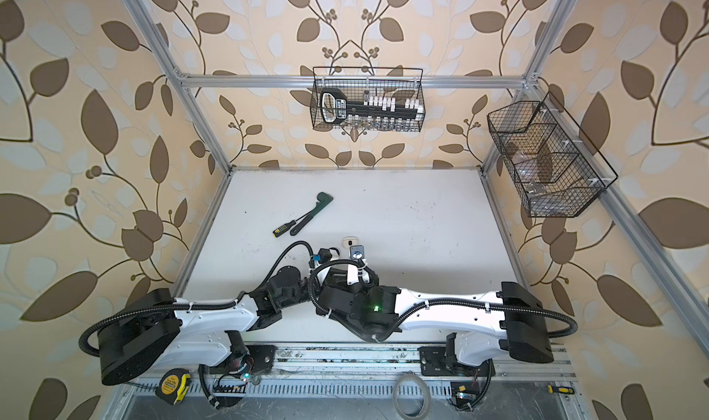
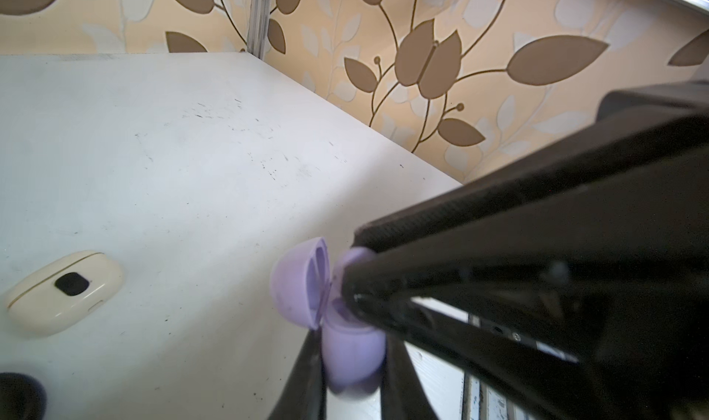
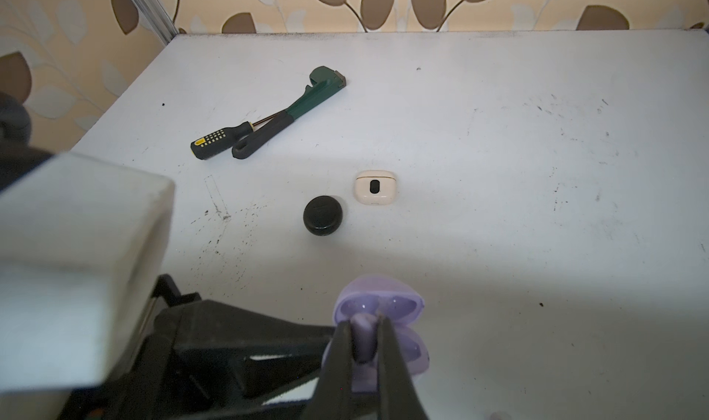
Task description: Insert the wireless bluetooth earbuds into the charging case
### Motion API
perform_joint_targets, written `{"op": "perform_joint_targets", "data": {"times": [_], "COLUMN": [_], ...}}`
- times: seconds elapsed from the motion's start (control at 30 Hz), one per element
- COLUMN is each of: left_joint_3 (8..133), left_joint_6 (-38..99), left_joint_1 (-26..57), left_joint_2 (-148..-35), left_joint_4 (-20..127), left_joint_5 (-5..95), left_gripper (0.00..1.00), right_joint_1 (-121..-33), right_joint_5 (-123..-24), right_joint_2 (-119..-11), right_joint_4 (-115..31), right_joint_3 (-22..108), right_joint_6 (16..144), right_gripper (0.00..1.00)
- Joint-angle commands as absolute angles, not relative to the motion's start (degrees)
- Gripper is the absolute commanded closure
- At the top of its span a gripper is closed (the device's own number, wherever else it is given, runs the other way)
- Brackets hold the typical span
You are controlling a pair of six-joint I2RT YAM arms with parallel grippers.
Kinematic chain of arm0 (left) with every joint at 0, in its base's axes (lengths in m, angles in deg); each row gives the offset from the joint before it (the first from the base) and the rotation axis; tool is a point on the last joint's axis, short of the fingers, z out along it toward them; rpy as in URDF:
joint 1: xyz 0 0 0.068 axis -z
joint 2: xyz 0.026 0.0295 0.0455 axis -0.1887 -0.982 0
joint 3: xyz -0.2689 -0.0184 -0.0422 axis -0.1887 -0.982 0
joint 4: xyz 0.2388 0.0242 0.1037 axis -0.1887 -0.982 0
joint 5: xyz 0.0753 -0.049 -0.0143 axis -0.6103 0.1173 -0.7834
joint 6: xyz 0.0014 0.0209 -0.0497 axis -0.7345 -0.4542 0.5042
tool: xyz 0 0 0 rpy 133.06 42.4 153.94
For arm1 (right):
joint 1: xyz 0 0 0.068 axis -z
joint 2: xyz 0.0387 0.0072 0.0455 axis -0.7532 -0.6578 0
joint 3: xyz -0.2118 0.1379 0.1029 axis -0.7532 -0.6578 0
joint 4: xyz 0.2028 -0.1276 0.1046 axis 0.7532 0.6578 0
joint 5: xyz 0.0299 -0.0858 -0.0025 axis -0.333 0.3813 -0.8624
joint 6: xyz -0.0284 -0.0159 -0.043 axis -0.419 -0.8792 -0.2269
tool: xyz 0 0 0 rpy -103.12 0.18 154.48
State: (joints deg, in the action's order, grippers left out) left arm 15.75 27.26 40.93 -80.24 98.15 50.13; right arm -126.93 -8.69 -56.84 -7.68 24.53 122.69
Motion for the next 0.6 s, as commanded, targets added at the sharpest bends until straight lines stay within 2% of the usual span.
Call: {"op": "perform_joint_targets", "data": {"times": [0.0,0.13,0.27,0.57], "left_joint_3": [18.3,18.2,17.9,17.2], "left_joint_6": [25.1,24.4,23.6,21.9], "left_joint_1": [41.2,41.2,41.2,41.2], "left_joint_2": [-77.3,-76.7,-76.0,-75.0], "left_joint_4": [103.4,103.5,103.6,103.3], "left_joint_5": [48.6,48.8,49.1,50.2], "left_gripper": [1.00,1.00,1.00,1.00], "right_joint_1": [-127.9,-128.4,-128.5,-130.9], "right_joint_5": [-9.8,-9.7,-9.0,-7.8], "right_joint_2": [-56.6,-56.9,-56.6,-51.9], "right_joint_4": [-7.0,-6.9,-5.9,-6.2], "right_joint_3": [23.9,24.4,24.6,25.4], "right_joint_6": [123.9,123.8,124.4,121.1], "right_gripper": [0.90,0.86,0.79,0.46]}}
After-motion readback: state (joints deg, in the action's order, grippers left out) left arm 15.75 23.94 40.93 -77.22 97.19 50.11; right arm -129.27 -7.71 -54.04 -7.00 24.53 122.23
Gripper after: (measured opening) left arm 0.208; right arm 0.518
